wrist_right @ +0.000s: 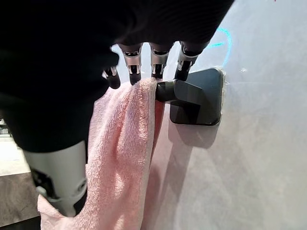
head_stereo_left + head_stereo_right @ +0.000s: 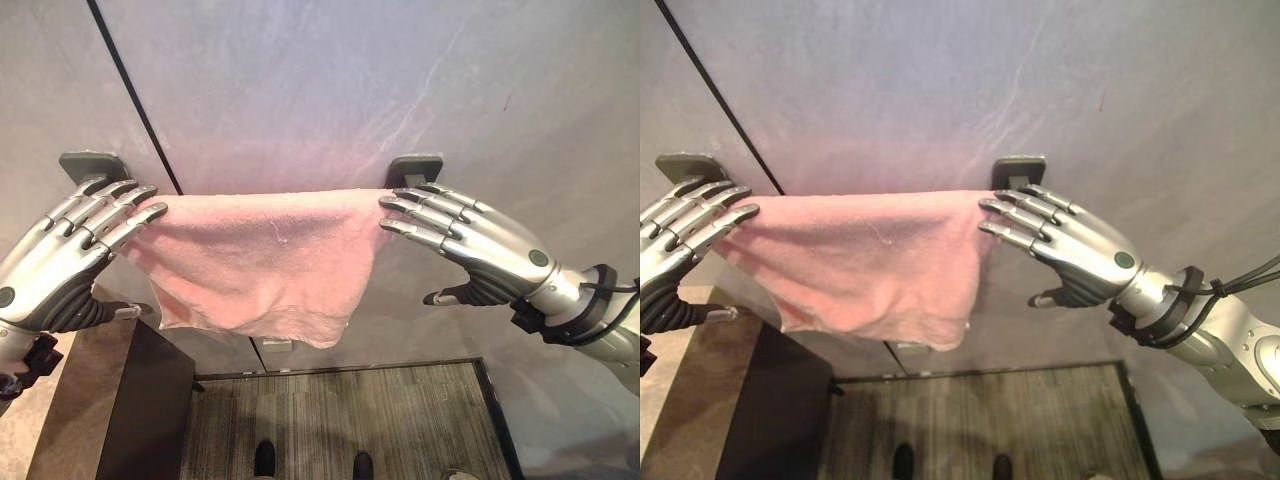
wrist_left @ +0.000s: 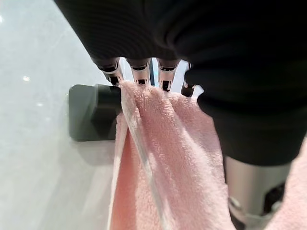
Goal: Put brush and paste in cup on sink, flatten towel.
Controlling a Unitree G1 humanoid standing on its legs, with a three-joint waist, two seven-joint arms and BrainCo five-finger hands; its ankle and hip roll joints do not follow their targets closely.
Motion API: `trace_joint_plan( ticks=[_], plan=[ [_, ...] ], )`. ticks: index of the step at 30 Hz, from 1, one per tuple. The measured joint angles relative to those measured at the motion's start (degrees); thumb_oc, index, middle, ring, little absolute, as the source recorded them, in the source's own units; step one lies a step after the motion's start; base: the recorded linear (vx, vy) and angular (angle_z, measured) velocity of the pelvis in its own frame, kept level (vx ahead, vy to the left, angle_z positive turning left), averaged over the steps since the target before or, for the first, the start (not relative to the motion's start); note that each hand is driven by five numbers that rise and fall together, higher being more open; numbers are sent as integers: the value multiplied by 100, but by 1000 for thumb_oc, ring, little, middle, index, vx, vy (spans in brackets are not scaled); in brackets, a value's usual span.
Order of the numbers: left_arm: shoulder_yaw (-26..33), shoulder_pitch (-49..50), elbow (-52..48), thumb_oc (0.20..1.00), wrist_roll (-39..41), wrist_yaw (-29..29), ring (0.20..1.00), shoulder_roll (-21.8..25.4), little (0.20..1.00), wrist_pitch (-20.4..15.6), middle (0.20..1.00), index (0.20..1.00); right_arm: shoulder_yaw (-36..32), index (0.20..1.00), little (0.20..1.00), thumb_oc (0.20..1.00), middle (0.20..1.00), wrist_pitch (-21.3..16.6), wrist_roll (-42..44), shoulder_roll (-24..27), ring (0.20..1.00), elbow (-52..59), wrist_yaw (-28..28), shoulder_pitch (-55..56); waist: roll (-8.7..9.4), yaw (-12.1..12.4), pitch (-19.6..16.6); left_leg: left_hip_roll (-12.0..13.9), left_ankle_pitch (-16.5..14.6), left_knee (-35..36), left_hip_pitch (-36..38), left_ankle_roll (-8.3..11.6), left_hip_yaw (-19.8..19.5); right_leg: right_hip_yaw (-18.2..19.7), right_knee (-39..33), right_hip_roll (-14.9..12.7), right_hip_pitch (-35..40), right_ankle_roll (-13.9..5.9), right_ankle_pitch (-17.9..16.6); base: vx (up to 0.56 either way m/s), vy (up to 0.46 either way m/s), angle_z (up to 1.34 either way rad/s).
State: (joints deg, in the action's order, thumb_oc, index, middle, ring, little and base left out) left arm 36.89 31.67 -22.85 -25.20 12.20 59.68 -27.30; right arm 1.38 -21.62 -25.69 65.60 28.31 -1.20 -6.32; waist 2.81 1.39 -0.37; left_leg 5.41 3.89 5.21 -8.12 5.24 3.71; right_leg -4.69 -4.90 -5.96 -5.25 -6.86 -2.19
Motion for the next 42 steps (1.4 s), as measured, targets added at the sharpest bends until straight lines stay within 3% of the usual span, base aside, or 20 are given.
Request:
trace_joint_plan(
  ticks=[5,8,14,20,26,33,39,42],
  plan=[
    [-192,-155,82,1000,-7,9,1000,-112,1000,1,1000,1000,31,1000,1000,1000,1000,6,-51,-88,1000,-37,35,4,-3,2,-76,-1,-1,0,-3,0,-3,-7,0,-1,2,0,1,0,0,0],
    [-412,-447,155,1000,-8,40,1000,-507,1000,3,1000,1000,115,1000,1000,1000,1000,54,-48,-412,1000,-2,118,-31,-24,3,-95,1,0,0,2,0,-7,-10,0,2,10,0,1,0,0,0],
    [-616,-660,282,1000,5,55,1000,-712,1000,15,1000,1000,349,1000,1000,1000,1000,188,-37,-554,1000,-31,149,-175,-54,-16,-150,4,1,0,8,1,-6,-10,0,6,17,0,0,0,0,0],
    [-898,-1090,400,1000,302,53,1000,-1476,1000,50,1000,1000,619,1000,1000,1000,1000,297,20,-1007,1000,-161,165,-352,-48,-94,-183,8,6,1,25,5,-5,-8,0,9,31,2,-2,0,0,0],
    [-996,-1197,601,1000,441,49,1000,-1483,1000,250,1000,1000,661,1000,1000,1000,1000,332,20,-1323,1000,-278,240,-379,-44,-91,-187,7,5,2,102,6,-5,-10,-8,5,109,2,1,0,0,0],
    [-1289,-1473,821,1000,505,198,1000,-1561,1000,289,1000,1000,681,1000,1000,1000,1000,403,683,-2506,1000,-546,26,-278,-4,-73,-225,2,6,2,136,6,-9,-21,-24,-2,148,7,4,0,0,0],
    [-1577,-1827,846,1000,999,275,1000,-2256,1000,409,1000,1000,661,1000,1000,1000,1000,418,1204,-2875,1000,-640,-234,-288,-2,-90,-219,6,5,2,249,6,7,-12,-12,0,248,2,14,0,0,0],
    [-1589,-2009,848,1000,1443,294,1000,-2884,1000,498,1000,1000,654,1000,1000,1000,1000,437,1269,-3000,1000,-647,-259,-271,21,-99,-198,9,-2,4,319,4,6,-13,-40,1,325,1,30,0,0,0]
  ],
)
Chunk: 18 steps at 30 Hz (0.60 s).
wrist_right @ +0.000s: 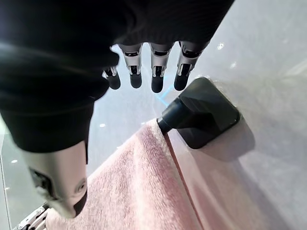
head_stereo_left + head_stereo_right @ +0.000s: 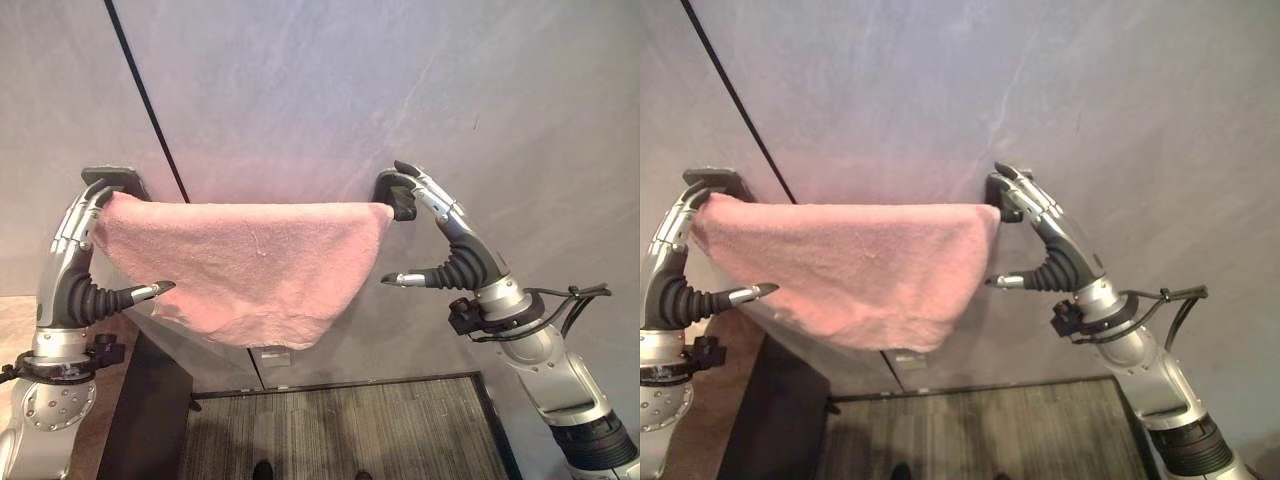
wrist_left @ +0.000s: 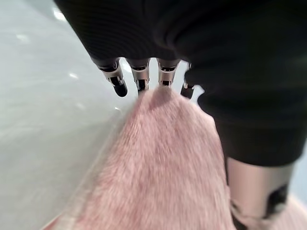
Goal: Put brush and paste in cup on sink, flatten towel.
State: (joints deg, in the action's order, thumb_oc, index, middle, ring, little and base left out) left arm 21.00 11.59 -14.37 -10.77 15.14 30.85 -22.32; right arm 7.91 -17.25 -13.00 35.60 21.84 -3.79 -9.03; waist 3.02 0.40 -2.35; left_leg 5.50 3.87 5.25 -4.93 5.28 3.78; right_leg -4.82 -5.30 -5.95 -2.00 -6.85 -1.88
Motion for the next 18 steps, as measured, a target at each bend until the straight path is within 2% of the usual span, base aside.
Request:
trace_joint_plan(
  ticks=[2,6,11,18],
  plan=[
    [-61,-47,-1,1000,310,21,1000,-213,1000,13,1000,1000,-19,1000,1000,1000,1000,0,102,-146,1000,-12,-60,45,36,-18,31,2,0,0,4,-1,-1,-1,-6,1,4,-3,5,0,0,0],
    [-137,-29,-37,1000,769,28,1000,-285,1000,15,1000,1000,-201,1000,1000,1000,1000,13,204,-333,1000,-25,-123,293,66,-28,77,-6,0,-1,6,-3,-2,-8,-4,-7,15,-2,3,0,0,0],
    [-98,33,-50,1000,1271,20,1000,-685,1000,9,1000,1000,-697,1000,1000,1000,1000,68,584,-612,1000,-143,-249,757,28,-32,118,-6,0,-1,11,-4,-1,-12,39,-4,20,-3,4,0,0,0],
    [-102,378,365,1000,1717,-88,1000,-906,1000,32,1000,1000,-1054,1000,1000,1000,1000,227,1063,-874,1000,-815,-244,1427,-11,-98,250,-4,-7,17,96,-7,-11,-32,-7,-6,113,-10,22,-1,-2,0]
  ],
)
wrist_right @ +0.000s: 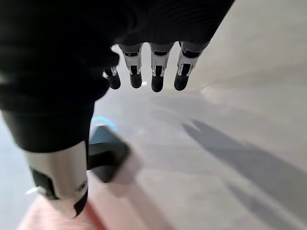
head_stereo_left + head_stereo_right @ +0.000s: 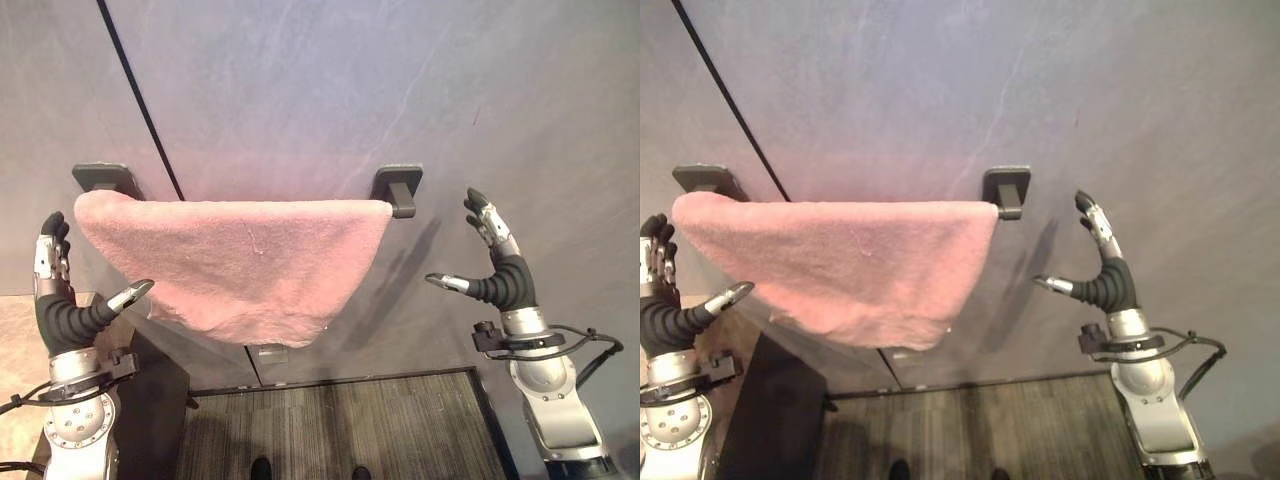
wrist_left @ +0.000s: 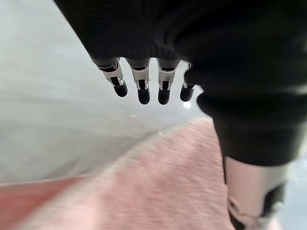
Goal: Put brush and paste in cup on sink, flatten towel.
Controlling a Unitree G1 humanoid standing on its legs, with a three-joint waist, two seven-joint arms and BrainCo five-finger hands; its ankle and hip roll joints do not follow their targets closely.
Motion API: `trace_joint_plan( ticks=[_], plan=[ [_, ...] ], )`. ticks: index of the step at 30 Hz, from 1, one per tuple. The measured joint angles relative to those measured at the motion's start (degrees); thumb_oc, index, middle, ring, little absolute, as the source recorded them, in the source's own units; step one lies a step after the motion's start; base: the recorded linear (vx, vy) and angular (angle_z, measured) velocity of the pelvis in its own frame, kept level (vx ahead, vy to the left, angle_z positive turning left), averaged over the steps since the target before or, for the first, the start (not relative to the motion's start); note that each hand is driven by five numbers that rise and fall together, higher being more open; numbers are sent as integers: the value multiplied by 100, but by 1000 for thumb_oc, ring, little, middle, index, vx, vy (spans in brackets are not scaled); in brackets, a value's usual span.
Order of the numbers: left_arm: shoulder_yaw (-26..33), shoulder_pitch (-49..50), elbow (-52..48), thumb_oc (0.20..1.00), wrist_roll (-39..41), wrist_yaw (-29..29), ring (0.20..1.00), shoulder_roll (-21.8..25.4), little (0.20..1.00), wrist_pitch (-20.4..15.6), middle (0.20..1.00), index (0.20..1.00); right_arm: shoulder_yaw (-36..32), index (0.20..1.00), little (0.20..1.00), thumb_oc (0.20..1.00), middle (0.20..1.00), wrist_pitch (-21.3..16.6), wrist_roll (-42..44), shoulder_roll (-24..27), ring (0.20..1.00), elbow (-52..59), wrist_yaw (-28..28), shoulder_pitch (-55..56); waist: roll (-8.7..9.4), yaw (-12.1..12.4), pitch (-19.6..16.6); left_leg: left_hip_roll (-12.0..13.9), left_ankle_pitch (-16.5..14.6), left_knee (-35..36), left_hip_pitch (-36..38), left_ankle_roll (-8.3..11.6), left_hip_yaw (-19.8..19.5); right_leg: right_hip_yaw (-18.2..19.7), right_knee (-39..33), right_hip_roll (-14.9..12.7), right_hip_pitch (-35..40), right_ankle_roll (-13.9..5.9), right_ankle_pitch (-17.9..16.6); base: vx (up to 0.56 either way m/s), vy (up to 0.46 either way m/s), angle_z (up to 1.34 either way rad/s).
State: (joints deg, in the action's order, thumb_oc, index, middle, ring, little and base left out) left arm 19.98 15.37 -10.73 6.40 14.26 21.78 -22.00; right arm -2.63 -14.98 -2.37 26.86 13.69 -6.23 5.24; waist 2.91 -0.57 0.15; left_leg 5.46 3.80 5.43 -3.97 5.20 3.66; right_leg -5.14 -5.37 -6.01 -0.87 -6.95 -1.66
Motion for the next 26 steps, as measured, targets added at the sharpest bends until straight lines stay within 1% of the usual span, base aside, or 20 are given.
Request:
trace_joint_plan(
  ticks=[2,5,7,8,10,13,16,20,22,23,26],
  plan=[
    [-4,87,172,1000,37,-67,1000,-29,1000,132,1000,1000,-67,1000,1000,1000,1000,97,54,-22,1000,-175,0,141,-10,-5,11,-1,-1,6,-14,-2,-12,-4,1,-1,-9,2,-1,0,0,0],
    [-59,95,504,1000,58,-154,1000,-122,1000,136,1000,1000,-66,1000,1000,1000,1000,118,169,-86,1000,-472,-1,146,-20,-21,8,-2,-2,-2,-1,-3,-11,-10,3,0,6,4,-3,0,0,0],
    [-237,56,1109,1000,230,-209,1000,-208,1000,194,1000,1000,-52,1000,1000,1000,1000,173,194,-107,1000,-1114,1,146,-21,-21,9,-4,0,-17,-5,-3,-17,-17,31,0,9,5,-4,0,0,0],
    [-336,71,1387,1000,252,-230,1000,-249,1000,318,1000,1000,-48,1000,1000,1000,1000,275,205,-111,1000,-1449,1,151,-20,-20,8,-4,1,-17,-7,-4,-17,-19,37,0,8,5,-4,0,0,0],
    [-468,65,1622,1000,254,-243,1000,-240,1000,357,1000,1000,1,1000,1000,1000,1000,297,197,-123,1000,-1785,-4,132,-17,-21,6,-3,4,-18,4,-2,-24,-20,43,1,22,6,-4,0,0,0],
    [-715,50,1869,1000,257,-358,1000,-243,1000,380,1000,1000,164,1000,1000,1000,1000,443,149,-145,1000,-2250,-12,117,-17,-20,6,-3,4,-17,39,-2,-49,-37,42,1,74,5,-3,0,-7,2],
    [-1068,13,2315,1000,267,-455,1000,-245,1000,402,1000,1000,343,1000,1000,1000,1000,483,148,-241,1000,-2983,-72,50,-31,-18,-16,-2,2,8,72,-2,-57,-35,0,0,106,6,1,0,0,0],
    [-1300,4,2737,1000,281,-579,1000,-271,1000,551,1000,1000,524,1000,1000,1000,1000,574,160,-269,1000,-3370,-121,39,-39,-25,-28,-1,2,8,70,-3,-67,-40,-1,3,106,11,-3,0,0,0],
    [-1404,-29,2944,1000,375,-590,1000,-275,1000,555,1000,1000,573,1000,1000,1000,1000,570,235,-424,1000,-3831,-124,-78,-13,-26,-65,2,4,7,69,-2,-73,-44,0,7,108,14,-5,0,0,0],
    [-1591,-193,3506,1000,490,-611,1000,-321,1000,605,1000,1000,792,1000,1000,1000,1000,630,400,-549,1000,-4451,-123,-248,-9,-18,-151,-2,3,8,60,-2,-82,-53,0,3,107,12,-3,2,-17,4],
    [-1693,-174,3791,1000,497,-660,1000,-459,1000,735,1000,1000,1077,1000,1000,1000,1000,673,519,-657,1000,-4681,-108,-276,-4,-30,-160,-1,5,7,40,-2,-109,-79,-1,5,98,14,-1,6,-9,4]
  ],
)
